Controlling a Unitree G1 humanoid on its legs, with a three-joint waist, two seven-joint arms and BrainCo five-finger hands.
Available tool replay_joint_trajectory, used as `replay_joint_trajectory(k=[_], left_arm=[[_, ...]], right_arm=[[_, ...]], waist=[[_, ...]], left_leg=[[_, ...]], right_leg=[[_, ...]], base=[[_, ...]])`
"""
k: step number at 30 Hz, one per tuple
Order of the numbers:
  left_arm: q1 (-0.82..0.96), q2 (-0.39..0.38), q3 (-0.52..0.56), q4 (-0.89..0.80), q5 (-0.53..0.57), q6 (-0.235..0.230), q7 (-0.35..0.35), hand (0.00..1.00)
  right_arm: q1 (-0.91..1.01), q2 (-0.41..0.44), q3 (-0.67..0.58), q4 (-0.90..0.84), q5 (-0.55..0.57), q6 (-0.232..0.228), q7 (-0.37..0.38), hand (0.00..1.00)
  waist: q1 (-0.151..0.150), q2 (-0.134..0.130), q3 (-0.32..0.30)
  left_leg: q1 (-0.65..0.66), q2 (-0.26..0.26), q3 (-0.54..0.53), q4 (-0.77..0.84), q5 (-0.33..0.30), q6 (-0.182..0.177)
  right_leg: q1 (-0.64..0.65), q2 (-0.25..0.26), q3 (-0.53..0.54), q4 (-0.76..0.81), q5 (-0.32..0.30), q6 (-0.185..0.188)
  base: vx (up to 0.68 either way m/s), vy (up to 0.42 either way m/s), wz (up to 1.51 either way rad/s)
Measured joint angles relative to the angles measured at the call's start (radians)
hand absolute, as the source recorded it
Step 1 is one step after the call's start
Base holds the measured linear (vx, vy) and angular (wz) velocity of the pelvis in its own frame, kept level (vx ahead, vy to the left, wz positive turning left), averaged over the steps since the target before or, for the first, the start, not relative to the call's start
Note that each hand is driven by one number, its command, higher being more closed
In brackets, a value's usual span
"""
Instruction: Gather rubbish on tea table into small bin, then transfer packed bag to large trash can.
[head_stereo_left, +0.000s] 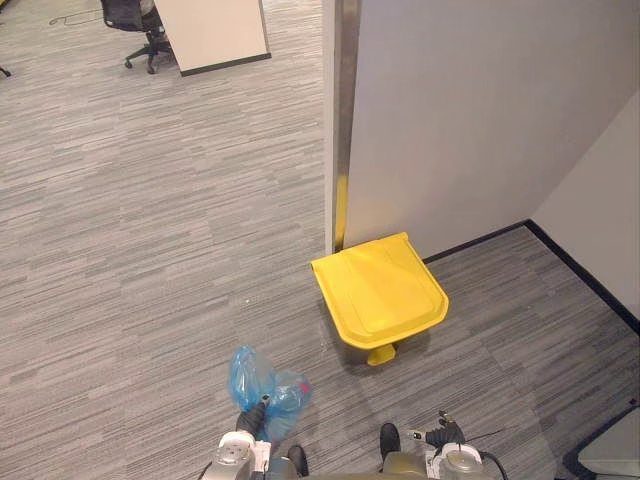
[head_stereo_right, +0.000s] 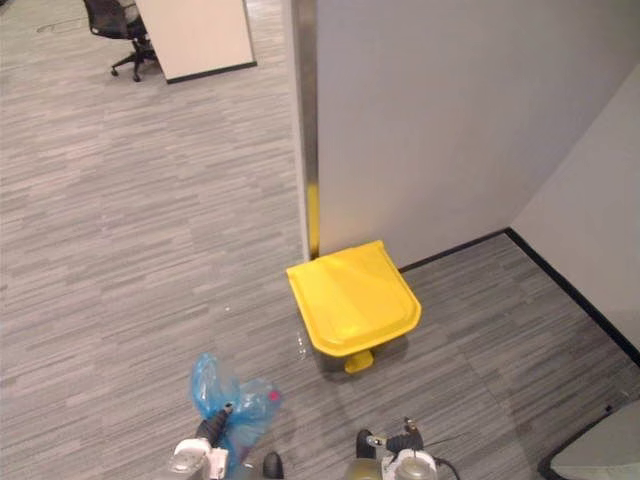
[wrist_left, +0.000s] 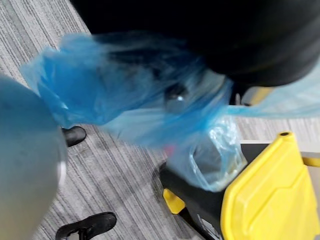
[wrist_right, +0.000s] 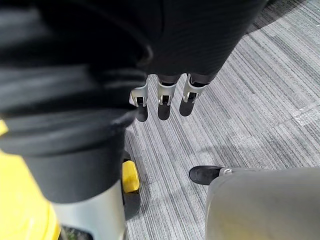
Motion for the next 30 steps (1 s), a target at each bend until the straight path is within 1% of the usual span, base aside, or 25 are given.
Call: replay_joint_trajectory(k=[1,2,3,4,5,6,7,8,9,10,11,12,13,14,15,17,18,19,20,21,23,25,26,30], left_arm=[[0.002,0.001,0.000,0.000,0.000,0.000,0.000,1.00],[0.001,0.007,0.000,-0.001,0.000,0.000,0.000,1.00],[0.001,0.009,0.000,-0.001,0.000,0.000,0.000,1.00],[0.000,0.015,0.000,-0.001,0.000,0.000,0.000,1.00],[-0.002,0.017,0.000,-0.002,-0.001,0.000,0.000,1.00],[-0.004,0.018,0.000,-0.002,-0.001,0.000,0.000,1.00],[-0.011,0.018,0.003,-0.006,-0.001,0.000,0.001,1.00],[-0.020,0.022,0.008,-0.005,-0.001,0.000,0.003,1.00],[-0.024,0.032,0.008,-0.005,-0.001,0.000,0.006,1.00],[-0.026,0.037,0.008,-0.005,-0.001,-0.001,0.006,1.00],[-0.030,0.040,0.008,-0.005,-0.001,-0.001,0.006,1.00],[-0.037,0.045,0.010,-0.005,-0.001,-0.005,0.008,1.00],[-0.044,0.045,0.017,-0.001,-0.001,-0.004,0.010,1.00],[-0.061,0.014,0.026,-0.001,-0.001,-0.004,0.013,1.00],[-0.075,-0.004,0.026,-0.002,-0.001,-0.008,0.013,1.00],[-0.103,-0.022,0.026,-0.002,0.000,-0.015,0.012,1.00],[-0.107,-0.027,0.026,-0.006,0.007,-0.022,0.009,1.00],[-0.107,-0.027,0.026,-0.008,0.009,-0.024,0.009,1.00],[-0.110,-0.025,0.030,-0.014,0.011,-0.024,0.005,1.00],[-0.104,-0.024,0.045,-0.011,0.016,-0.022,0.000,1.00],[-0.100,-0.025,0.046,-0.005,0.019,-0.021,0.000,1.00],[-0.100,-0.026,0.047,0.000,0.019,-0.021,-0.001,1.00],[-0.098,-0.027,0.047,0.002,0.019,-0.021,-0.001,1.00],[-0.095,-0.028,0.047,0.009,0.020,-0.021,-0.004,1.00]], right_arm=[[-0.001,0.000,0.000,0.000,0.000,0.000,0.000,0.00],[-0.004,0.001,0.000,0.000,0.002,0.000,0.000,0.00],[-0.005,0.001,0.000,-0.001,0.003,0.000,0.000,0.00],[-0.005,0.001,-0.001,-0.004,0.006,0.000,-0.001,0.00],[-0.004,0.001,-0.009,-0.004,0.007,0.000,-0.001,0.00],[-0.005,0.001,-0.012,-0.004,0.008,0.000,-0.001,0.00],[-0.028,-0.003,-0.018,-0.009,0.009,-0.002,-0.001,0.00],[-0.027,-0.003,-0.019,-0.009,0.007,-0.002,0.000,0.00],[-0.036,-0.001,-0.018,-0.010,0.007,-0.002,0.000,0.00],[-0.046,0.003,-0.018,-0.012,0.007,0.000,-0.001,0.00],[-0.042,0.006,-0.018,-0.012,0.007,0.001,-0.001,0.00],[-0.041,0.016,-0.018,-0.012,0.006,0.003,-0.002,0.00],[-0.043,0.018,-0.023,-0.017,0.008,0.003,-0.001,0.00],[-0.053,0.008,-0.026,-0.036,0.004,0.006,-0.004,0.00],[-0.053,0.006,-0.037,-0.053,0.004,0.008,-0.004,0.00],[-0.051,0.001,-0.054,-0.066,0.004,0.012,-0.003,0.00],[-0.039,-0.001,-0.054,-0.074,0.001,0.012,-0.003,0.00],[-0.036,-0.002,-0.054,-0.078,-0.001,0.012,-0.002,0.00],[-0.030,-0.005,-0.053,-0.080,-0.005,0.011,0.000,0.00],[-0.025,-0.003,-0.053,-0.087,-0.004,0.012,0.001,0.00],[-0.023,-0.004,-0.053,-0.090,-0.005,0.012,0.002,0.00],[-0.024,-0.009,-0.052,-0.089,-0.007,0.013,0.008,0.00],[-0.024,-0.010,-0.046,-0.089,-0.007,0.012,0.009,0.00],[-0.024,-0.019,-0.029,-0.085,-0.019,0.011,0.019,0.00]], waist=[[0.000,0.000,0.000],[0.000,-0.006,0.004],[-0.001,-0.008,0.005],[-0.002,-0.015,0.005],[-0.002,-0.017,0.005],[-0.005,-0.015,0.008],[-0.013,-0.005,0.027],[-0.014,-0.012,0.042],[-0.011,-0.012,0.056],[-0.011,-0.018,0.060],[-0.011,-0.031,0.071],[-0.008,-0.060,0.089],[-0.009,-0.065,0.100],[-0.007,-0.032,0.125],[-0.006,-0.014,0.140],[-0.007,-0.008,0.153],[-0.006,-0.007,0.151],[-0.005,-0.006,0.151],[0.000,-0.006,0.147],[0.006,-0.011,0.144],[0.005,-0.008,0.141],[0.006,-0.003,0.135],[0.006,0.000,0.128],[0.003,0.009,0.106]], left_leg=[[-0.001,0.005,0.004,0.015,-0.011,-0.002],[-0.005,0.012,0.015,0.069,-0.049,-0.004],[-0.009,0.015,0.017,0.086,-0.061,-0.004],[-0.015,0.023,0.018,0.140,-0.092,-0.006],[0.010,0.026,0.018,0.144,-0.108,0.006],[0.019,0.029,0.018,0.140,-0.110,0.008],[0.039,0.040,0.022,0.140,-0.116,0.014],[0.064,0.054,0.029,0.147,-0.135,0.019],[0.084,0.075,0.033,0.168,-0.158,0.011],[0.097,0.086,0.038,0.181,-0.171,0.004],[0.112,0.088,0.044,0.200,-0.183,-0.007],[0.124,0.074,0.049,0.241,-0.218,-0.038],[0.131,0.073,0.048,0.265,-0.239,-0.050],[0.139,0.105,0.039,0.298,-0.258,-0.062],[0.142,0.111,0.030,0.291,-0.258,-0.061],[0.170,0.112,0.013,0.265,-0.260,-0.058],[0.188,0.115,-0.001,0.260,-0.277,-0.039],[0.196,0.119,-0.003,0.260,-0.286,-0.038],[0.201,0.128,-0.011,0.267,-0.309,-0.063],[0.209,0.129,-0.014,0.266,-0.313,-0.070],[0.209,0.132,-0.027,0.256,-0.313,-0.072],[0.207,0.138,-0.028,0.228,-0.308,-0.079],[0.206,0.139,-0.028,0.213,-0.300,-0.093],[0.206,0.129,-0.056,0.185,-0.268,-0.096]], right_leg=[[-0.010,0.004,0.007,0.023,-0.013,0.000],[-0.038,0.013,0.023,0.109,-0.063,0.004],[-0.047,0.014,0.027,0.136,-0.077,0.007],[-0.073,0.014,0.036,0.223,-0.119,0.021],[-0.083,0.001,0.021,0.282,-0.123,0.038],[-0.095,-0.003,0.007,0.318,-0.123,0.053],[-0.166,0.001,-0.044,0.420,-0.148,0.066],[-0.180,0.006,-0.074,0.408,-0.156,0.047],[-0.204,0.026,-0.101,0.374,-0.136,0.037],[-0.218,0.035,-0.113,0.305,-0.094,0.031],[-0.219,0.035,-0.131,0.212,-0.044,0.031],[-0.208,0.026,-0.149,0.112,-0.003,0.044],[-0.203,0.024,-0.149,0.118,0.039,0.031],[-0.196,0.045,-0.161,0.147,0.034,0.026],[-0.200,0.049,-0.168,0.169,0.031,0.020],[-0.202,0.046,-0.174,0.227,0.032,0.012],[-0.205,0.043,-0.180,0.285,0.011,-0.016],[-0.208,0.042,-0.183,0.312,-0.008,-0.026],[-0.235,0.040,-0.181,0.386,-0.057,-0.033],[-0.246,0.034,-0.182,0.426,-0.084,-0.033],[-0.250,0.031,-0.195,0.436,-0.096,-0.028],[-0.259,0.034,-0.202,0.430,-0.100,-0.025],[-0.270,0.036,-0.203,0.436,-0.104,-0.031],[-0.274,0.024,-0.211,0.445,-0.112,-0.027]], base=[[0.08,-0.012,-0.37],[0.06,-0.004,-0.26],[0.08,-0.006,-0.23],[0.10,0.000,-0.11],[0.13,0.012,-0.09],[0.13,0.024,-0.07],[0.13,0.016,-0.10],[0.15,-0.021,-0.15],[0.23,-0.071,-0.13],[0.22,-0.092,-0.08],[0.23,-0.136,-0.04],[0.19,-0.142,-0.03],[0.25,-0.170,-0.16],[0.24,-0.156,-0.05],[0.22,-0.138,0.00],[0.14,-0.129,0.34],[0.08,-0.090,0.37],[0.06,-0.068,0.27],[0.06,-0.060,0.10],[0.07,-0.069,0.10],[0.04,-0.032,0.15],[0.06,0.000,0.08],[0.05,0.013,0.01],[0.09,0.025,0.09]])
